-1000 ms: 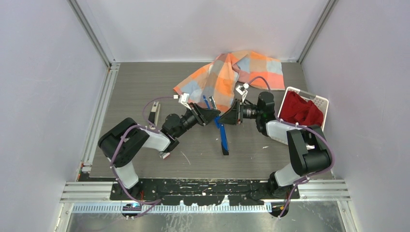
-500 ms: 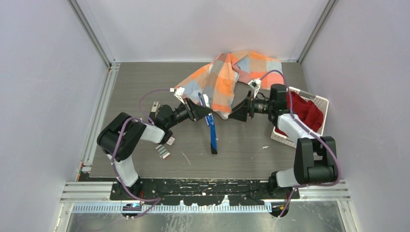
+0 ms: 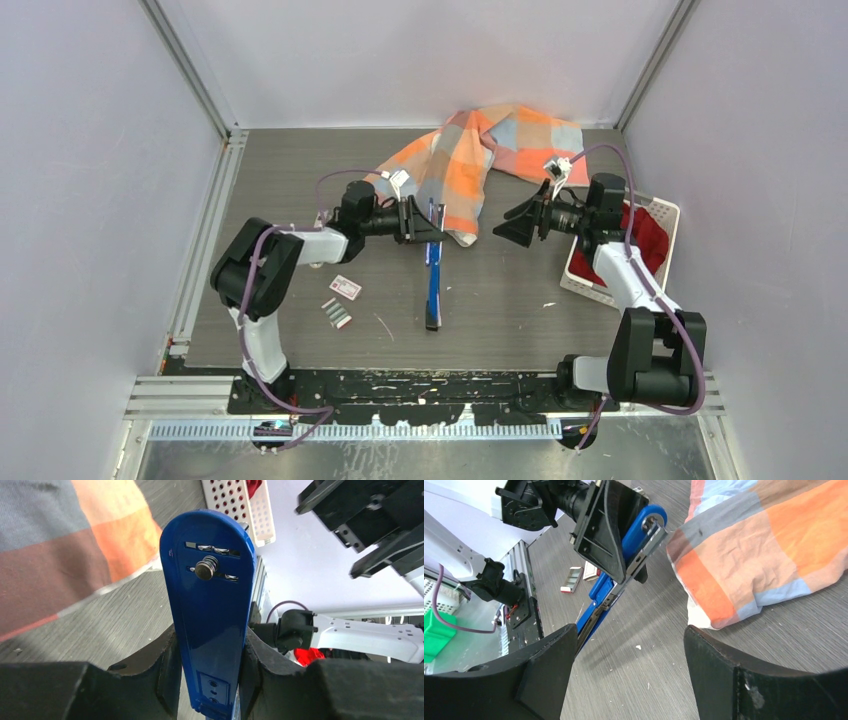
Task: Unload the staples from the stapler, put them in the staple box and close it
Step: Unload the staple at the center of the board.
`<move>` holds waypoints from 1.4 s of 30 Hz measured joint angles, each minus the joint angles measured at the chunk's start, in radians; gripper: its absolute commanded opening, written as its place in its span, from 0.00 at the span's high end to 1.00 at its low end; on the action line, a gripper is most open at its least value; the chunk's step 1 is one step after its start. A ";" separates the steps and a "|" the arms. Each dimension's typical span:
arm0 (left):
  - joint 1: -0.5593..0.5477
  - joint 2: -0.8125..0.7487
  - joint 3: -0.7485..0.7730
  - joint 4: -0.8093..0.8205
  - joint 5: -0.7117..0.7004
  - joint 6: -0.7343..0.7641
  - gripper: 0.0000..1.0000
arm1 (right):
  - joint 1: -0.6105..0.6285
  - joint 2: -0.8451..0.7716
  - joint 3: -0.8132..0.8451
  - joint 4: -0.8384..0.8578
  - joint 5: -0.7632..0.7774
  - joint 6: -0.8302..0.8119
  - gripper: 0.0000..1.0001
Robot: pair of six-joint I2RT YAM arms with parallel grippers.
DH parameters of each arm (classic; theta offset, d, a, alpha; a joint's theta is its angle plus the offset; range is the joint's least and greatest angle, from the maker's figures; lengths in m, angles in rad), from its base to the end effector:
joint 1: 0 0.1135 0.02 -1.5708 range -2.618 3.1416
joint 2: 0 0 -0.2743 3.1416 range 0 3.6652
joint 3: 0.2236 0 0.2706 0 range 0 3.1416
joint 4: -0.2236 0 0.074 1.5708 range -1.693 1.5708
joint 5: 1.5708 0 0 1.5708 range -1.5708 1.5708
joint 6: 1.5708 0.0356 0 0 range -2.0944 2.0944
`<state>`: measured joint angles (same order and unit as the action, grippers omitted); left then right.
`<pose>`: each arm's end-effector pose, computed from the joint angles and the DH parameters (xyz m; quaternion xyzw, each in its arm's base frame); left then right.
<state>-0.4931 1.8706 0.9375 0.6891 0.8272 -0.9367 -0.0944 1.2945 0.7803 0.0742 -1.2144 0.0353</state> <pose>0.3413 -0.2131 0.1756 0.0827 0.7582 -0.6088 0.2182 0.2845 0.0066 0.2631 -0.2601 0.7118 0.4686 0.4540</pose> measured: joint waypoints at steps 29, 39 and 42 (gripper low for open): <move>-0.176 0.246 0.403 -0.787 -0.049 0.541 1.00 | -0.047 0.020 0.000 -0.043 0.010 -0.053 0.16; -0.245 0.151 0.386 -0.868 -0.183 0.692 1.00 | 0.092 0.227 0.000 -0.159 0.235 -0.131 0.54; -0.254 0.113 0.359 -0.867 -0.206 0.706 1.00 | 0.142 0.240 0.005 -0.175 0.310 -0.140 0.62</move>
<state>-0.7467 1.9839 1.2968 -0.1776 0.6212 -0.2306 0.0479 1.5345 0.7853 -0.1005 -0.9047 -0.1051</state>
